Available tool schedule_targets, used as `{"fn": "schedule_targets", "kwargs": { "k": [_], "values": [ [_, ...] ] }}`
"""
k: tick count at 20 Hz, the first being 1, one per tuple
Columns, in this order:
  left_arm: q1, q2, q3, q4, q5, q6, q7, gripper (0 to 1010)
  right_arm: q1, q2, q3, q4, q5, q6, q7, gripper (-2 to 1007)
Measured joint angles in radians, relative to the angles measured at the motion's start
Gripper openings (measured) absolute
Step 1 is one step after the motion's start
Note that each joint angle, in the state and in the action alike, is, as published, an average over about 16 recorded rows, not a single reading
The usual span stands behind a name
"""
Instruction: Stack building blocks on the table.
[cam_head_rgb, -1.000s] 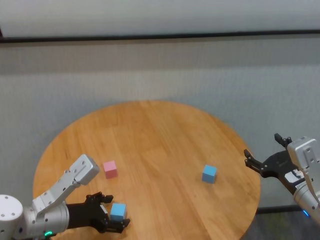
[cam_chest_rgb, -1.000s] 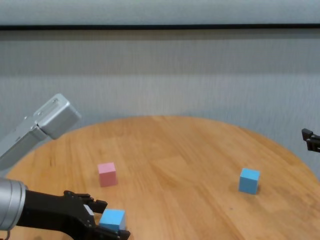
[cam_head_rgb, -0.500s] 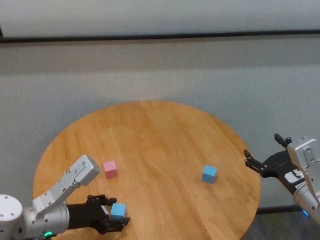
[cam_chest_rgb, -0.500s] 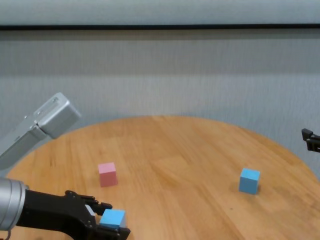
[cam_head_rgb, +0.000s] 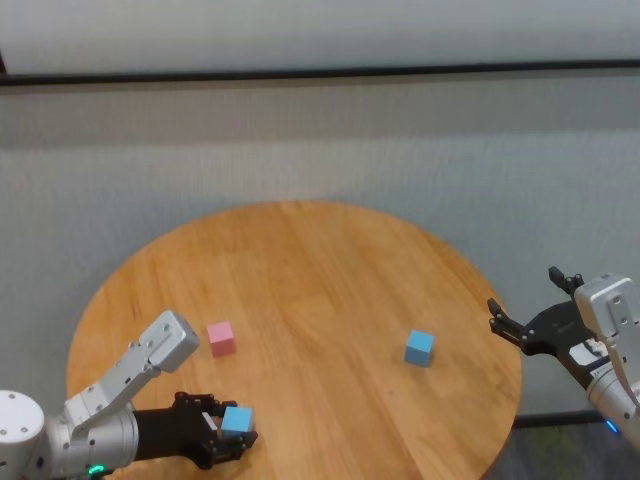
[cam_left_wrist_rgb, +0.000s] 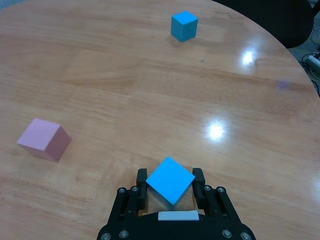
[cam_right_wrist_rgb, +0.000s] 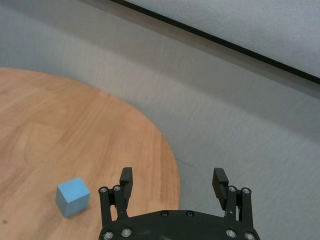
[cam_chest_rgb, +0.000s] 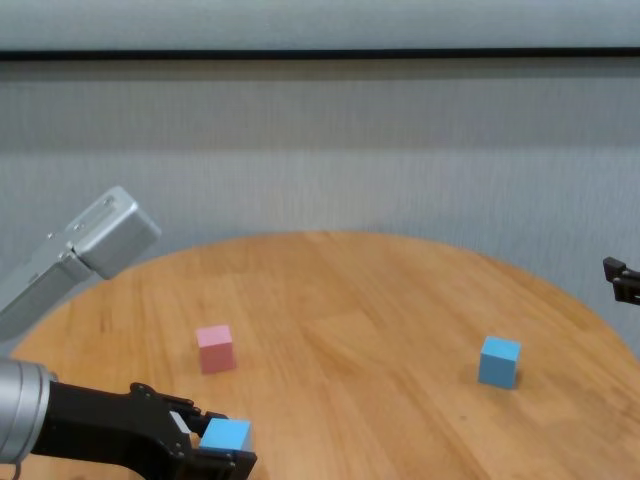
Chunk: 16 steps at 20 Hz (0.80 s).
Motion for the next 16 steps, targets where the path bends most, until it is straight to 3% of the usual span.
{"fn": "schedule_targets", "kwargs": {
  "k": [7,16],
  "values": [
    [-0.001,-0.002,-0.002,-0.001,0.009,-0.01,0.027,565,0.0,0.0,0.0,0.0,0.0,0.0,0.0,1005],
    [-0.016,-0.025,-0.017,-0.025,0.065,-0.046,0.108,565,0.0,0.0,0.0,0.0,0.0,0.0,0.0,1005]
  ]
}}
